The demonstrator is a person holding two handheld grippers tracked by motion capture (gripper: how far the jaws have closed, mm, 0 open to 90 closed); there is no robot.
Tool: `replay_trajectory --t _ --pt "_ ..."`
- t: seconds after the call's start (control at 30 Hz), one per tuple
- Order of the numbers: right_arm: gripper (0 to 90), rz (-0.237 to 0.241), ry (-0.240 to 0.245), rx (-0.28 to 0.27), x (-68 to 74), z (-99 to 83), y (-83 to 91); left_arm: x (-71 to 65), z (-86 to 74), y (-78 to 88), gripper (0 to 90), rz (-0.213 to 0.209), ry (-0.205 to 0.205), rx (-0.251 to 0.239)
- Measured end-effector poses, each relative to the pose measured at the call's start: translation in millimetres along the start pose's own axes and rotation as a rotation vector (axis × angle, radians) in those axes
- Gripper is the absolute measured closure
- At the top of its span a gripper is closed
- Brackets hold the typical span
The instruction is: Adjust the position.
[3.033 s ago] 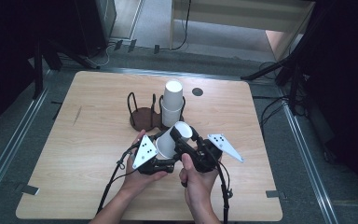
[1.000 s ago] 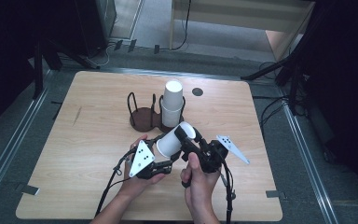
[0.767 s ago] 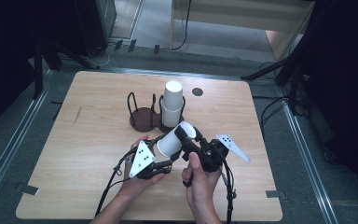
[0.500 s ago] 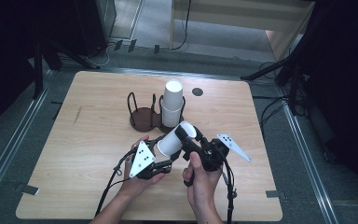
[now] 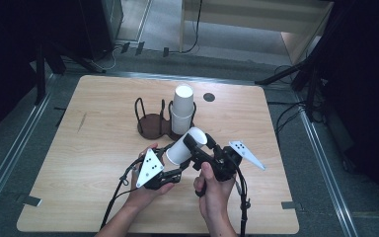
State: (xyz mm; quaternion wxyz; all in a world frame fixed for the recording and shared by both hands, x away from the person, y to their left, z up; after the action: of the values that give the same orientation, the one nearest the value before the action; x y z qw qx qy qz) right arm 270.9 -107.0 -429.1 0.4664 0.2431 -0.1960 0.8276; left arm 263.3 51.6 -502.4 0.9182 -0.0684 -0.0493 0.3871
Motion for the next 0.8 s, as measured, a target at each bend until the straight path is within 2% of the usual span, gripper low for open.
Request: replay_trajectory --t 0.47,0.8 --pt "18.8 0.004 0.149 -0.035 7.1 8.6 6.7 5.6 -0.2 2.9 36.5 0.014 0.022 -0.003" --pt "19.7 -0.005 0.314 -0.041 7.5 15.1 14.4 9.2 0.0 4.7 36.7 0.016 0.017 -0.001"
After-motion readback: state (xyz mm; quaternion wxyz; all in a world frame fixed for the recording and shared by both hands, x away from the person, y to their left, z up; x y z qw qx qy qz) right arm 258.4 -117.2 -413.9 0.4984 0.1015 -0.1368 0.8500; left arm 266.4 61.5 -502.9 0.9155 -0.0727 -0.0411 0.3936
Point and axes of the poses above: each handheld gripper's, and its own axes: y roughly backward along the jaws, z roughly out of its top, x roughly to its left, the point moved 3 cm from there along -y, roughly forward along the jaws, and after that the axes turned 13 degrees about -x, right-handed, at the moved point
